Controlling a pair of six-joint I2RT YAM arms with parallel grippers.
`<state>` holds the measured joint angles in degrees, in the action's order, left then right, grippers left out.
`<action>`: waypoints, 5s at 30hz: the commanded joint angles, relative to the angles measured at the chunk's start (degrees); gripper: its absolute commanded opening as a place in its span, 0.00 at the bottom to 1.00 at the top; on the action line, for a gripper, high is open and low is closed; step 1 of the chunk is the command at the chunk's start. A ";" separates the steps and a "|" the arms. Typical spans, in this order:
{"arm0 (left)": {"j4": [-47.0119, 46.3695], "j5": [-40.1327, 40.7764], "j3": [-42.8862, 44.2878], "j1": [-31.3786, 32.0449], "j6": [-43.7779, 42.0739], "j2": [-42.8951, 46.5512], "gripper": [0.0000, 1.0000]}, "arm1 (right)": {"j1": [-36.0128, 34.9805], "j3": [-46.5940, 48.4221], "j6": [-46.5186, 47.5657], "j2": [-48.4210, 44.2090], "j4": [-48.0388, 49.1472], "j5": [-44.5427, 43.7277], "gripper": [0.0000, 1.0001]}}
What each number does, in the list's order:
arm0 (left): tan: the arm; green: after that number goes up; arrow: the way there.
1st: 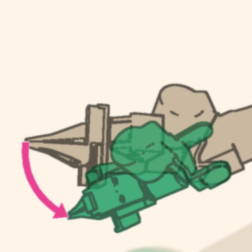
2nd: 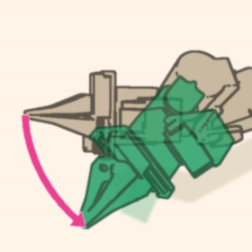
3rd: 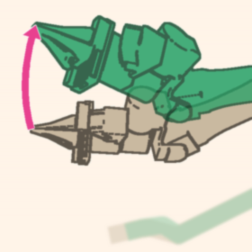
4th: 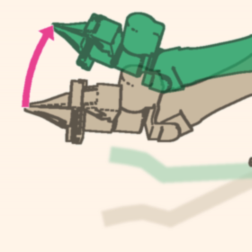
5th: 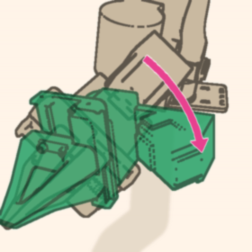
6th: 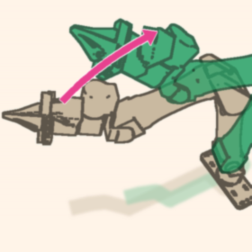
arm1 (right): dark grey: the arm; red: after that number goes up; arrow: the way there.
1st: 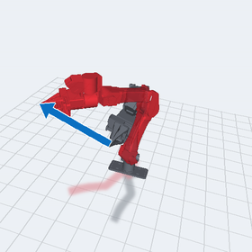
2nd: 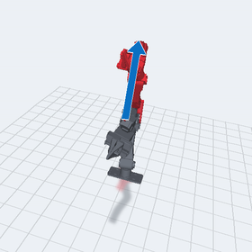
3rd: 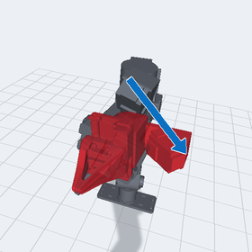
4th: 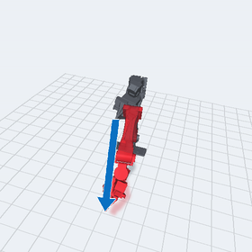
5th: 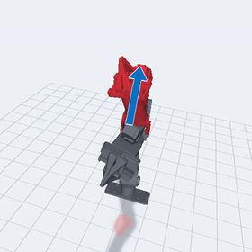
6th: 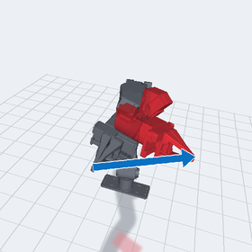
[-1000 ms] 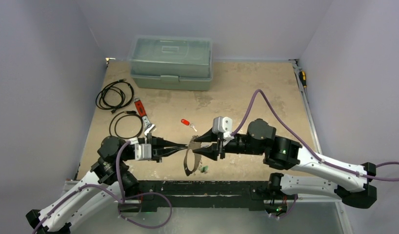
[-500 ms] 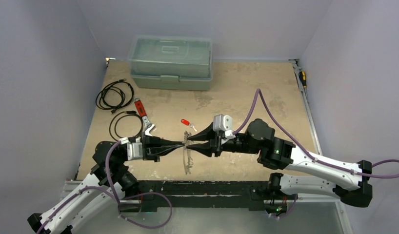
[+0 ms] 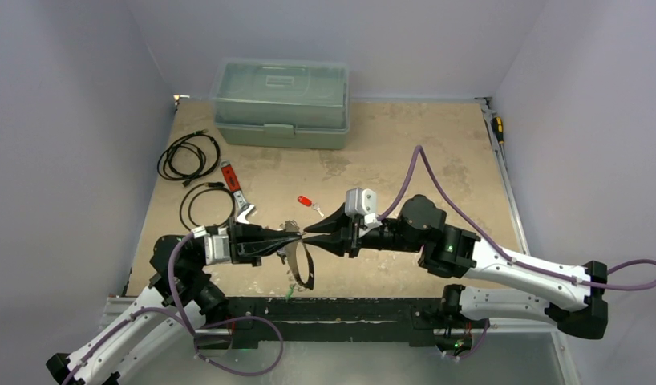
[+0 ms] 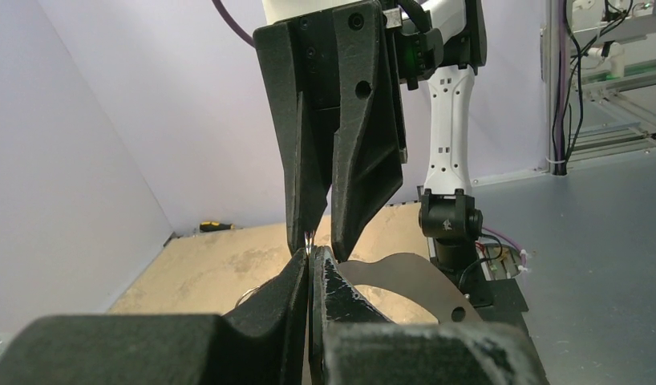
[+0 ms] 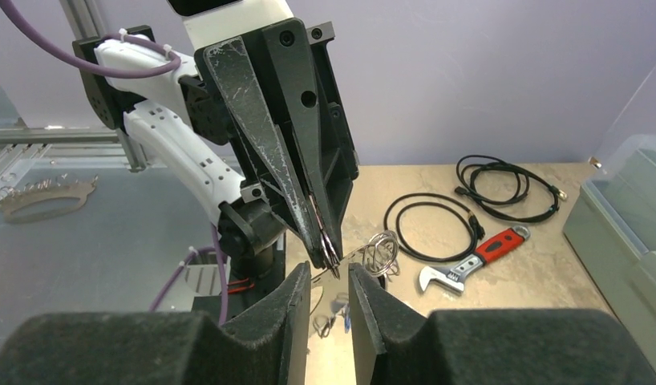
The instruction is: Put the keys on the keyring
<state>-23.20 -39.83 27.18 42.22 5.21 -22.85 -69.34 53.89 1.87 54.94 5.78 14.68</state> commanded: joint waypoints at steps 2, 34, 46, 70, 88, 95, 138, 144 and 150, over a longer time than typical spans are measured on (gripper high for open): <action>-5.00 0.24 -0.45 -0.45 1.29 0.66 0.00 | -0.18 0.03 -0.59 0.65 3.36 1.01 0.26; 16.13 6.33 5.31 -0.56 -12.27 1.49 0.74 | -0.18 14.30 2.65 5.62 -21.27 -4.82 0.00; 18.80 4.24 6.53 -0.53 -14.52 -0.41 0.67 | -0.18 23.82 -4.63 12.87 -39.43 -10.17 0.00; 21.09 0.01 6.74 -0.26 -14.02 -7.62 0.63 | -1.05 32.67 4.56 21.35 -60.50 -22.53 0.00; 16.65 -3.39 4.91 0.80 -5.65 -15.01 0.60 | -3.70 32.31 2.03 21.45 -61.84 -24.09 0.00; 18.88 -4.56 5.68 1.51 -9.35 -16.67 0.62 | -3.87 31.37 6.35 19.05 -61.22 -18.19 0.00; 13.29 -19.61 6.95 7.44 -7.54 -26.63 0.33 | -7.91 31.45 13.06 18.41 -58.35 -8.43 0.00; 13.64 -19.45 6.92 7.71 -7.66 -26.64 0.10 | -8.02 31.55 13.16 17.89 -58.00 -8.57 0.00; 13.86 -19.14 7.23 7.72 -7.63 -26.38 0.00 | -8.08 31.02 13.16 17.53 -57.41 -8.87 0.00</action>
<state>-8.86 -59.42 32.36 49.32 -2.11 -49.01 -77.14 83.15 15.14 73.69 -56.62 5.67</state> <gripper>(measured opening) 0.024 0.005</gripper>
